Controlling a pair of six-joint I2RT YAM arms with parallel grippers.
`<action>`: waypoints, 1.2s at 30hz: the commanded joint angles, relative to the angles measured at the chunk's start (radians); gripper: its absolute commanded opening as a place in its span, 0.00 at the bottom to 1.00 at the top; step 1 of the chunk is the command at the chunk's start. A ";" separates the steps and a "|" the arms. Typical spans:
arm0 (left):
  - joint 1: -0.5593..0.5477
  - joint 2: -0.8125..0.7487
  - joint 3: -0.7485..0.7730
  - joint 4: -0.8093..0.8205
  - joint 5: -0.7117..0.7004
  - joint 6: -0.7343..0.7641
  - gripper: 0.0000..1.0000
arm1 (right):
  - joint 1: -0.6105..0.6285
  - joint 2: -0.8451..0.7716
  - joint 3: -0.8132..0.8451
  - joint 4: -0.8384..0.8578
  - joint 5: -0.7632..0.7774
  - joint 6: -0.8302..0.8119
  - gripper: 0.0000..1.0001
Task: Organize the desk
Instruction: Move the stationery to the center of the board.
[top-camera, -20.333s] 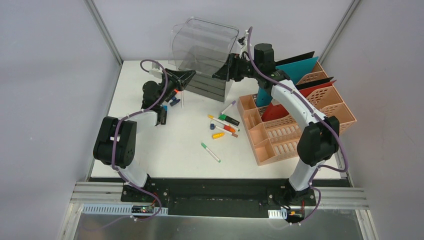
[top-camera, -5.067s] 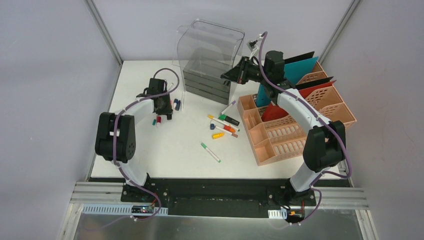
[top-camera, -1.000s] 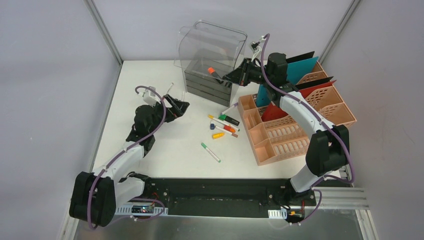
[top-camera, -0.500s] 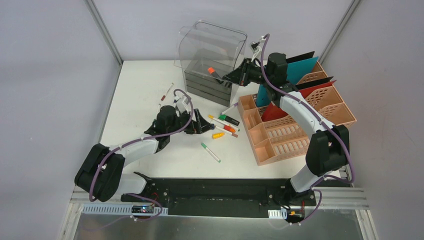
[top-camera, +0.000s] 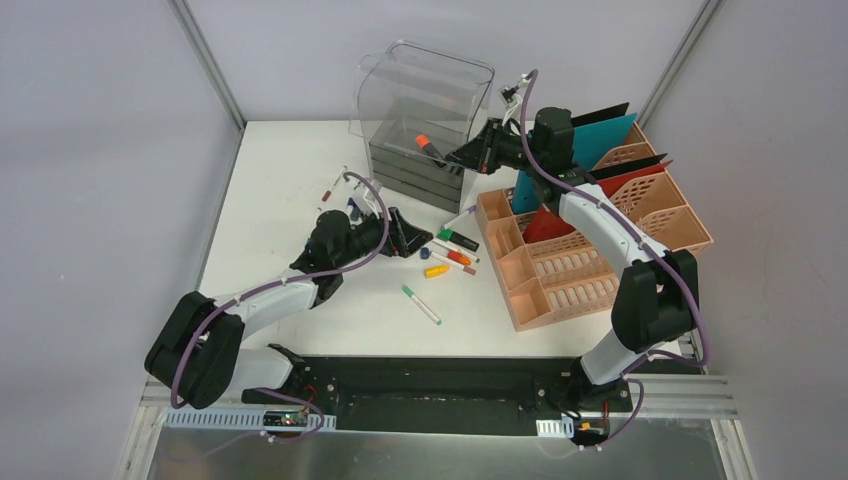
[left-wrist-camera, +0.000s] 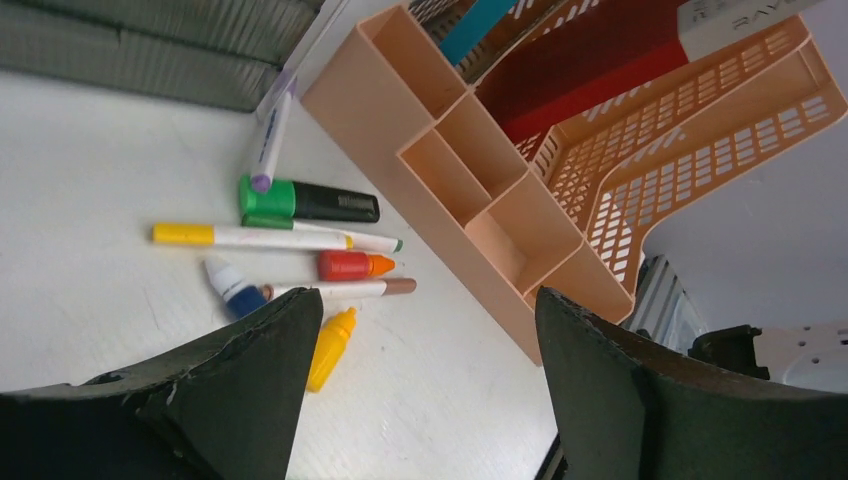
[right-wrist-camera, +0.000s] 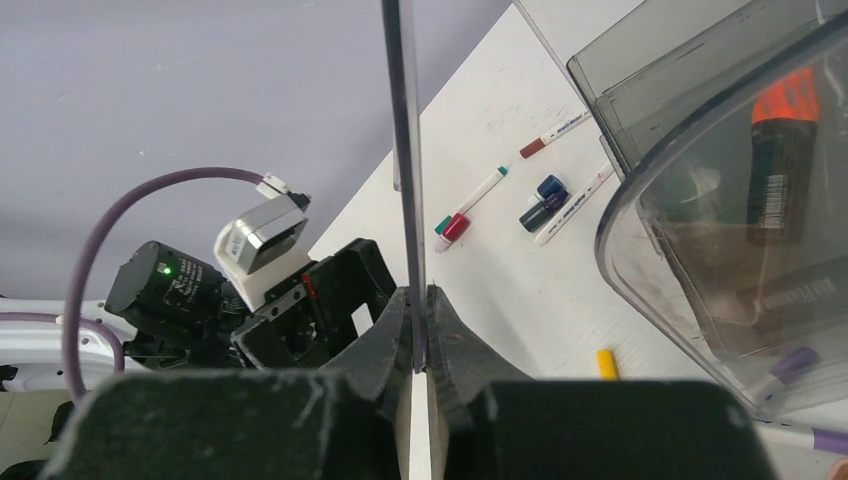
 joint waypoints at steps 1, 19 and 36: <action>0.000 -0.001 0.020 0.122 0.049 0.116 0.79 | -0.005 -0.060 0.000 0.022 -0.012 0.003 0.05; -0.183 0.334 0.315 -0.135 -0.102 0.659 0.64 | -0.005 -0.064 -0.001 0.024 -0.011 0.004 0.05; -0.182 0.668 0.476 0.147 -0.066 0.642 0.58 | -0.007 -0.069 0.001 0.024 -0.015 0.005 0.05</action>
